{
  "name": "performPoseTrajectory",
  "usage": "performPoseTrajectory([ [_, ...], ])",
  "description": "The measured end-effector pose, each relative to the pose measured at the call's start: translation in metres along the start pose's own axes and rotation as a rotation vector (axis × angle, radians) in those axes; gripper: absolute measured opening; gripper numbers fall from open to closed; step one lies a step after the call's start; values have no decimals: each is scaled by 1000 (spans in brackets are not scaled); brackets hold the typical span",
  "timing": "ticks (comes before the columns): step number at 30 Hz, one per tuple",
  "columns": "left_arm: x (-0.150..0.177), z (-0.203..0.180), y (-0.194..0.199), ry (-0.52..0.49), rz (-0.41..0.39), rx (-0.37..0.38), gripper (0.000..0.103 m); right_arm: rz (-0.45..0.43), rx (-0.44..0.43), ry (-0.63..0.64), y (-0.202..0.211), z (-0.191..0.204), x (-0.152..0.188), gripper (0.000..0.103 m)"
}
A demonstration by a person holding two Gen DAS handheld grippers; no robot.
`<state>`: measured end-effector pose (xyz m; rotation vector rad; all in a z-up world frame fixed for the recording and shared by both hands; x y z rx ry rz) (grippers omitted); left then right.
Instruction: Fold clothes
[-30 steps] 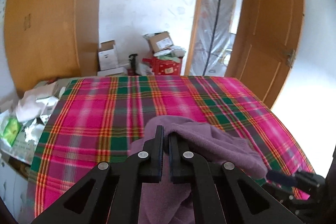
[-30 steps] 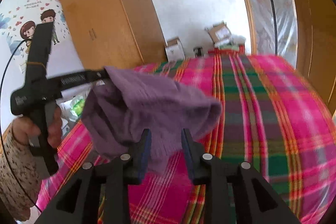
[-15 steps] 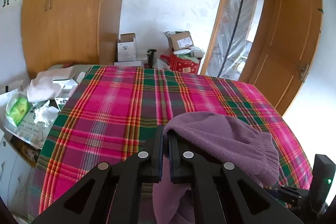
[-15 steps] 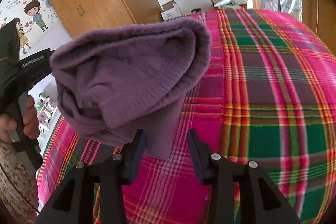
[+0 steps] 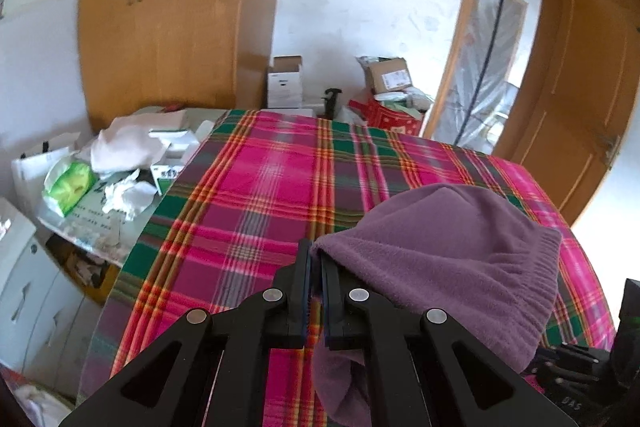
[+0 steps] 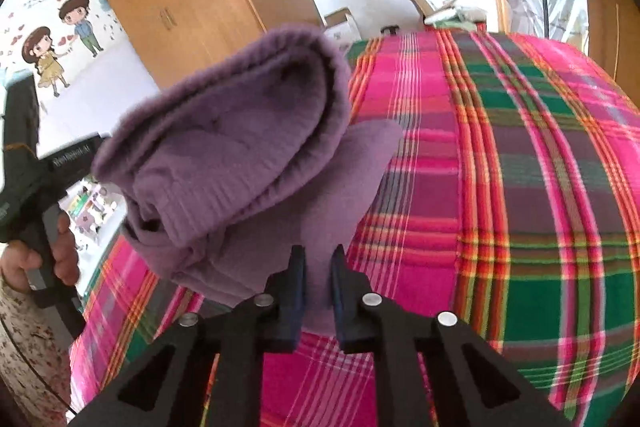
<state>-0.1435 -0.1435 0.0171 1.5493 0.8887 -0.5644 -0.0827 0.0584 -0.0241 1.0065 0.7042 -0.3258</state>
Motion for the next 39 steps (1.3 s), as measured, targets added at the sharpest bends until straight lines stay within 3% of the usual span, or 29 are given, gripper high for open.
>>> performPoseTrajectory([
  [9,2,-12,28,-2,-28,28,4,-103,29,-5,43,-8,-17,10],
  [16,25,-31,36,-12,13,67,4,-154,81,-16,87,-30,-15,10],
  [20,36,-40,45,32,33,117,4,-181,135,-21,113,-46,-17,10],
  [23,43,-51,55,12,33,138,4,-213,187,-31,136,-64,-28,10],
  [26,51,-58,58,-7,35,132,4,-201,238,-45,145,-83,-34,11],
  [31,58,-36,50,29,65,73,4,-128,293,-42,126,-100,-25,11],
  [33,62,-34,53,45,83,106,4,-113,301,-59,118,-105,-21,12],
  [36,69,-53,61,-16,123,174,4,-111,309,-83,117,-110,-18,16],
  [39,77,-77,70,-74,163,253,12,-124,322,-106,122,-114,-13,16],
])
Point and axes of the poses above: each gripper's, at about its wrist camera, not at the fingertips, and y roughly against the way its jaws point, z to its left, x to its underside, the point moved 8 cm from there along -y, roughly the way its jaws point, and after that the axes turned 1 degree about y, right-handed, at the moved point
